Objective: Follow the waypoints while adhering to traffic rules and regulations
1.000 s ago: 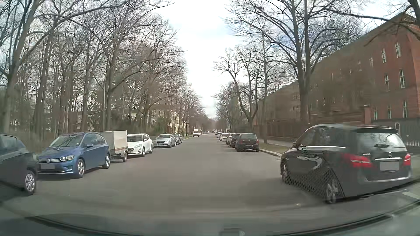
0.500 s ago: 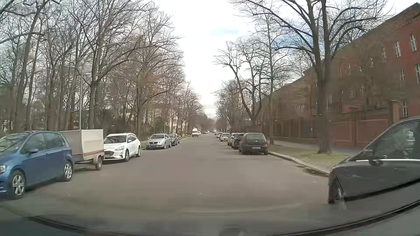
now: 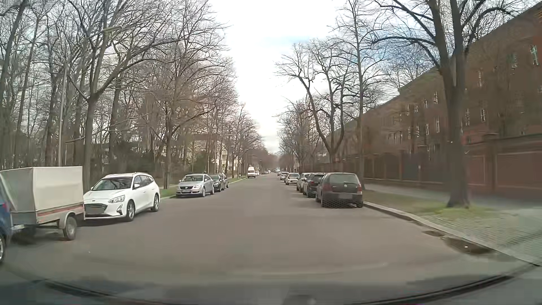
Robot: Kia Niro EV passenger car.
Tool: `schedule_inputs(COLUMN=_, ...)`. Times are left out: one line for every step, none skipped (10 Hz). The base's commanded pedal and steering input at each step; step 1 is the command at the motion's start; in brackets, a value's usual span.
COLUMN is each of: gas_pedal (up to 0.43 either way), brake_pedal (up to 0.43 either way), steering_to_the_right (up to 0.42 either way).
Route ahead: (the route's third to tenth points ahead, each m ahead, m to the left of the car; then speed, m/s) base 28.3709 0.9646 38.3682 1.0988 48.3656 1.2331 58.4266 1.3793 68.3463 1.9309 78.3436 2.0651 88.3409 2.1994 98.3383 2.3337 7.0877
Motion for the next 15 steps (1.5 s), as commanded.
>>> schedule_inputs(gas_pedal=0.028, brake_pedal=0.0, steering_to_the_right=-0.004)
schedule_inputs(gas_pedal=0.028, brake_pedal=0.0, steering_to_the_right=-0.005)
schedule_inputs(gas_pedal=0.028, brake_pedal=0.0, steering_to_the_right=-0.005)
schedule_inputs(gas_pedal=0.028, brake_pedal=0.0, steering_to_the_right=-0.005)
schedule_inputs(gas_pedal=0.028, brake_pedal=0.0, steering_to_the_right=-0.005)
schedule_inputs(gas_pedal=0.028, brake_pedal=0.0, steering_to_the_right=-0.005)
schedule_inputs(gas_pedal=0.028, brake_pedal=0.0, steering_to_the_right=-0.005)
schedule_inputs(gas_pedal=0.028, brake_pedal=0.0, steering_to_the_right=-0.005)
schedule_inputs(gas_pedal=0.028, brake_pedal=0.0, steering_to_the_right=-0.005)
schedule_inputs(gas_pedal=0.028, brake_pedal=0.0, steering_to_the_right=-0.005)
schedule_inputs(gas_pedal=0.008, brake_pedal=0.0, steering_to_the_right=-0.005)
schedule_inputs(gas_pedal=0.008, brake_pedal=0.0, steering_to_the_right=-0.004)
schedule_inputs(gas_pedal=0.0, brake_pedal=0.0, steering_to_the_right=-0.004)
schedule_inputs(gas_pedal=0.0, brake_pedal=0.0, steering_to_the_right=-0.004)
schedule_inputs(gas_pedal=0.0, brake_pedal=0.0, steering_to_the_right=-0.004)
